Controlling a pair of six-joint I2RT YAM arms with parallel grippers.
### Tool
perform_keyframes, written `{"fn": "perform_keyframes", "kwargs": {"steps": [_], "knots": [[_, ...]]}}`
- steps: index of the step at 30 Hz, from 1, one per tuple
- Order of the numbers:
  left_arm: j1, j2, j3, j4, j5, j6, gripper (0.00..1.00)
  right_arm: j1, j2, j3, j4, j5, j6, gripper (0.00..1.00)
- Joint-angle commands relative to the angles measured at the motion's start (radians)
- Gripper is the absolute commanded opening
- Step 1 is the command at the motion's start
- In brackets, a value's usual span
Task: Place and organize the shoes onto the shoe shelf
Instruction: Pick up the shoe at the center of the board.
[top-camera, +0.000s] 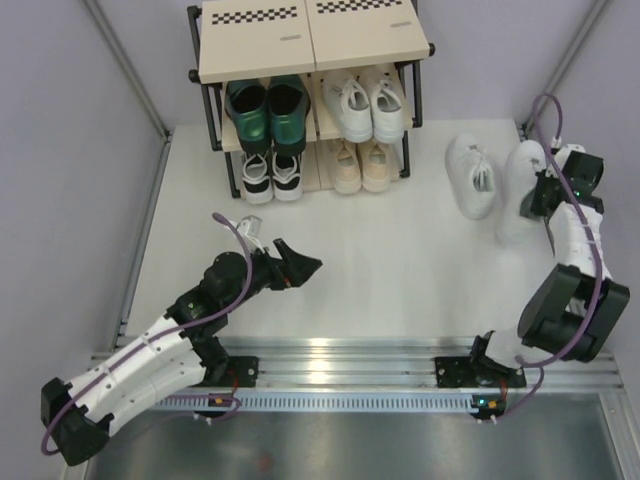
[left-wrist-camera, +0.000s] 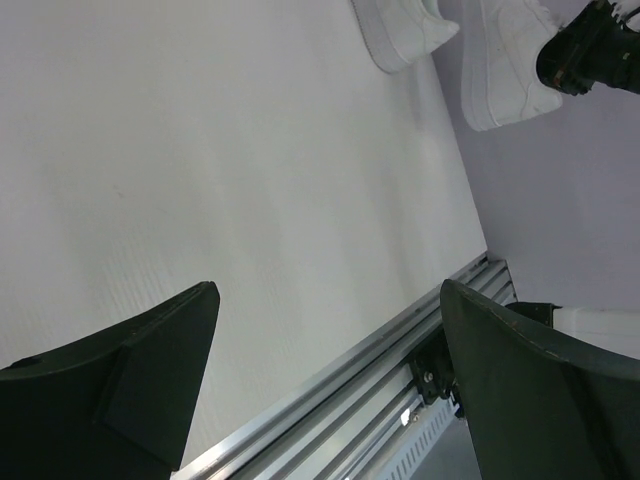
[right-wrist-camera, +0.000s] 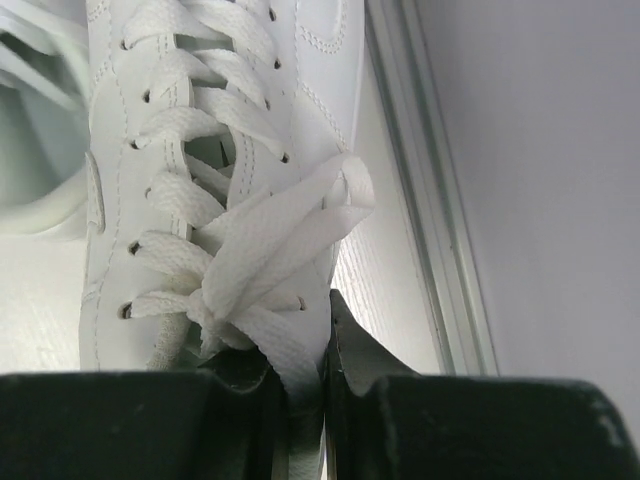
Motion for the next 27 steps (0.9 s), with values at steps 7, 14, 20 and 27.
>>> {"fn": "perform_keyframes", "kwargs": {"steps": [7, 14, 20, 27], "knots": [[0.002, 0.025, 0.058, 0.142, 0.104, 0.022, 0.97, 0.006, -0.460, -0.001, -0.091, -0.257, -0.024, 0.00], [0.001, 0.084, 0.129, 0.171, 0.129, 0.044, 0.98, 0.227, -0.598, 0.010, -0.232, -0.388, 0.027, 0.00], [-0.010, 0.199, 0.175, 0.292, 0.155, 0.021, 0.98, 0.472, -0.617, -0.038, -0.144, -0.449, 0.096, 0.00], [-0.061, 0.360, 0.219, 0.470, 0.078, -0.008, 0.98, 0.652, -0.540, -0.009, -0.099, -0.462, 0.065, 0.00]]}}
